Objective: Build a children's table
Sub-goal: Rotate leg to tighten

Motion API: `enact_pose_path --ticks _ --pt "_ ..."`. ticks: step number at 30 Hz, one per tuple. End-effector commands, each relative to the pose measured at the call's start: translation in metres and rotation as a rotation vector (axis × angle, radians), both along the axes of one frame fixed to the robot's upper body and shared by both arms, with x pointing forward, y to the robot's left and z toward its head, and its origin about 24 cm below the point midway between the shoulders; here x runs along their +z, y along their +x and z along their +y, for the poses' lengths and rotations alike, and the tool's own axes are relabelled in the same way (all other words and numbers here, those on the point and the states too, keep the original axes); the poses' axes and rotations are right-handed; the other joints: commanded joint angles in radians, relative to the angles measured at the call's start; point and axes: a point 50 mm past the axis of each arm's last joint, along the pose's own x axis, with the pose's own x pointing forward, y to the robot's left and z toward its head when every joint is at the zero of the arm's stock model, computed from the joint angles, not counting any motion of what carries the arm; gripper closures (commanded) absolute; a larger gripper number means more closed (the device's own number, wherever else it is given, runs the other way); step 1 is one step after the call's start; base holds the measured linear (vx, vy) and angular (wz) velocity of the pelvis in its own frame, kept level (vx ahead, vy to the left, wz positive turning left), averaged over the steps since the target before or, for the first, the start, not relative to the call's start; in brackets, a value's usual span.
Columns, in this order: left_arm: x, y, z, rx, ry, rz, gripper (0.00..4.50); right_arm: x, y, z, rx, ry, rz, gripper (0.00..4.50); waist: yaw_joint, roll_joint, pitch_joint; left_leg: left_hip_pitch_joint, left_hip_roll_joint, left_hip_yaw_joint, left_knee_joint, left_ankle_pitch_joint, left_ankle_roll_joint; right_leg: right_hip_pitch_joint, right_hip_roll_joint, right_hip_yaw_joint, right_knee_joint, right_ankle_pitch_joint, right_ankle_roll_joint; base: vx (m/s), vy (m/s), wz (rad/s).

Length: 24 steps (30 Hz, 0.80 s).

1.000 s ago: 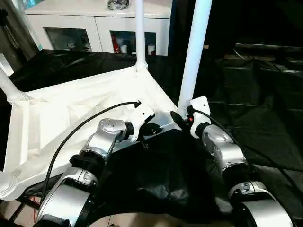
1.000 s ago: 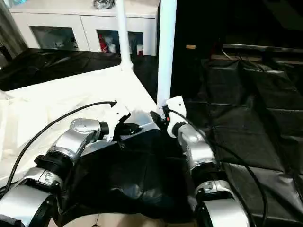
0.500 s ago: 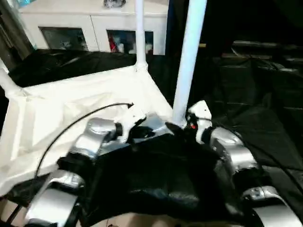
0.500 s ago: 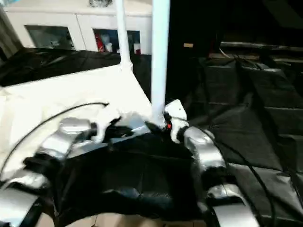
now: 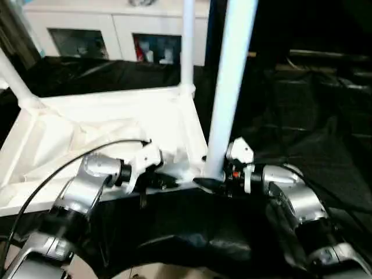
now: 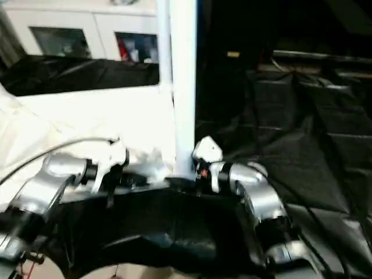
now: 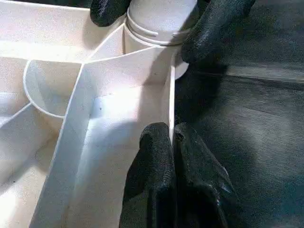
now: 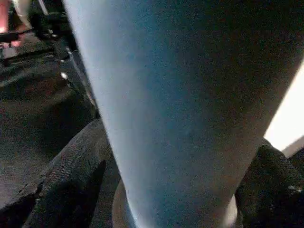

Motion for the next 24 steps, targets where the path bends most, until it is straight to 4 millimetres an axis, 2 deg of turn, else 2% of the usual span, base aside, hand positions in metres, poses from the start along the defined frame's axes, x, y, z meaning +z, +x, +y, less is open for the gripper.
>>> enact_pose_path --ticks 1,2,4,6,10,14,18,19,21,22,23,24 --pt "0.01 -0.007 -0.006 -0.06 -0.037 -0.001 4.5 -0.005 -0.008 0.002 0.046 0.006 0.052 0.76 0.004 0.001 -0.062 -0.002 -0.008 0.019 -0.058 -0.142 0.067 0.061 -0.04 0.017 -0.054 -0.052 -0.263 0.0 0.0 0.0" --pt "0.01 -0.01 -0.005 -0.066 -0.037 0.007 4.5 -0.004 -0.01 0.002 0.056 0.011 0.058 0.76 0.003 0.001 -0.06 -0.003 -0.006 0.018 -0.061 -0.154 0.062 0.064 -0.041 0.018 -0.056 -0.067 -0.259 0.0 0.0 0.0" --pt "0.01 -0.012 -0.005 -0.065 -0.036 0.015 4.5 -0.003 -0.011 0.002 0.067 0.018 0.068 1.11 0.002 -0.001 -0.06 -0.003 -0.007 0.019 -0.06 -0.159 0.061 0.062 -0.04 0.018 -0.057 -0.077 -0.256 0.0 0.0 0.0" --pt "0.011 -0.012 -0.004 -0.057 -0.03 0.013 4.5 -0.002 -0.012 0.002 0.078 0.021 0.079 1.11 0.003 -0.001 -0.06 -0.002 -0.008 0.018 -0.06 -0.158 0.056 0.062 -0.039 0.019 -0.058 -0.093 -0.251 0.0 0.0 0.0" --pt "0.011 -0.014 -0.002 -0.055 -0.02 0.024 4.5 -0.001 -0.013 0.0 0.098 0.011 0.093 1.56 0.005 -0.004 -0.06 -0.002 -0.01 0.017 -0.059 -0.156 0.051 0.062 -0.04 0.02 -0.058 -0.109 -0.243 0.0 0.0 0.0" --pt "0.011 -0.015 -0.001 -0.044 -0.007 0.027 4.5 -0.001 -0.014 0.0 0.101 0.015 0.108 1.87 0.006 -0.003 -0.063 -0.003 -0.012 0.017 -0.056 -0.133 0.053 0.063 -0.039 0.019 -0.054 -0.075 -0.245 0.0 0.0 0.0" --pt "0.011 -0.01 -0.003 -0.005 -0.018 0.007 4.5 -0.004 -0.015 0.003 0.081 0.017 0.111 1.96 0.006 -0.003 -0.063 -0.003 -0.012 0.017 -0.055 -0.131 0.053 0.064 -0.038 0.018 -0.053 -0.062 -0.248 0.0 0.0 0.0" --pt "0.011 -0.003 -0.007 0.056 -0.027 -0.029 4.5 -0.009 -0.011 0.007 0.006 0.014 0.107 1.98 0.005 -0.006 -0.062 -0.003 -0.012 0.018 -0.055 -0.135 0.05 0.062 -0.039 0.02 -0.054 -0.076 -0.247 0.0 0.0 0.0" --pt "0.012 0.004 -0.011 0.105 -0.034 -0.052 4.5 -0.015 -0.004 0.011 -0.099 -0.013 0.085 1.98 0.004 -0.007 -0.061 -0.003 -0.014 0.017 -0.056 -0.147 0.037 0.062 -0.04 0.02 -0.059 -0.115 -0.237 0.0 0.0 0.0" --pt "0.012 0.004 -0.011 0.105 -0.034 -0.052 4.5 -0.015 -0.004 0.011 -0.099 -0.013 0.085 1.98 0.004 -0.007 -0.06 -0.003 -0.015 0.017 -0.056 -0.148 0.031 0.061 -0.041 0.021 -0.06 -0.129 -0.232 0.0 0.0 0.0" --pt "0.012 0.013 -0.015 0.171 -0.039 -0.069 4.5 -0.023 0.005 0.016 -0.253 -0.035 0.093 1.98 0.0 -0.007 -0.061 -0.004 -0.016 0.016 -0.057 -0.15 0.019 0.062 -0.042 0.021 -0.06 -0.149 -0.225 0.0 0.0 0.0" --pt "0.012 0.017 -0.019 0.204 -0.041 -0.082 4.5 -0.027 0.009 0.019 -0.323 -0.041 0.095 1.98 -0.006 -0.006 -0.06 -0.002 -0.019 0.016 -0.058 -0.162 0.009 0.059 -0.04 0.02 -0.064 -0.18 -0.217 0.0 0.0 0.0"
